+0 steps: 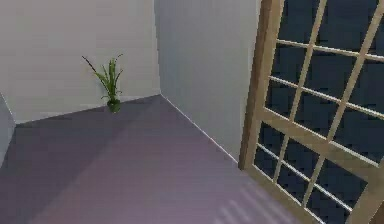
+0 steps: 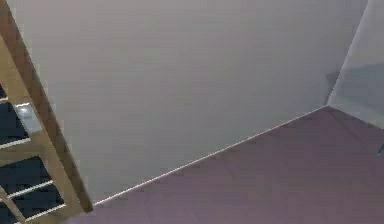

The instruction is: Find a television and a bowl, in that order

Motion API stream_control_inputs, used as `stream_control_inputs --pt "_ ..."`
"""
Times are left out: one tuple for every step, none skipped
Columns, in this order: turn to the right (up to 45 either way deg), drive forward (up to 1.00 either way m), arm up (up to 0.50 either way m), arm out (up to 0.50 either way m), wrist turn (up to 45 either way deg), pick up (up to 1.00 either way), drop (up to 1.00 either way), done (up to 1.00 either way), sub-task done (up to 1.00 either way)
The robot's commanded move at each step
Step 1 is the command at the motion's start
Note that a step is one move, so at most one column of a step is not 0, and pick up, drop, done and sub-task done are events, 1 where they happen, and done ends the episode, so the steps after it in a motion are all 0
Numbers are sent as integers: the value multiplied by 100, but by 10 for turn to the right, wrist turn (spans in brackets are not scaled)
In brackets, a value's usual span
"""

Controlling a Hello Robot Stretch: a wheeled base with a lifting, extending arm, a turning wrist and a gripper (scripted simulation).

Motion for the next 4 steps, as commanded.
stream_control_inputs --pt "-450 0 0 0 0 0 0 0 0" --pt "-90 0 0 0 0 0 0 0 0" --pt "0 90 0 0 0 0 0 0 0" --pt "0 0 0 0 0 0 0 0 100"
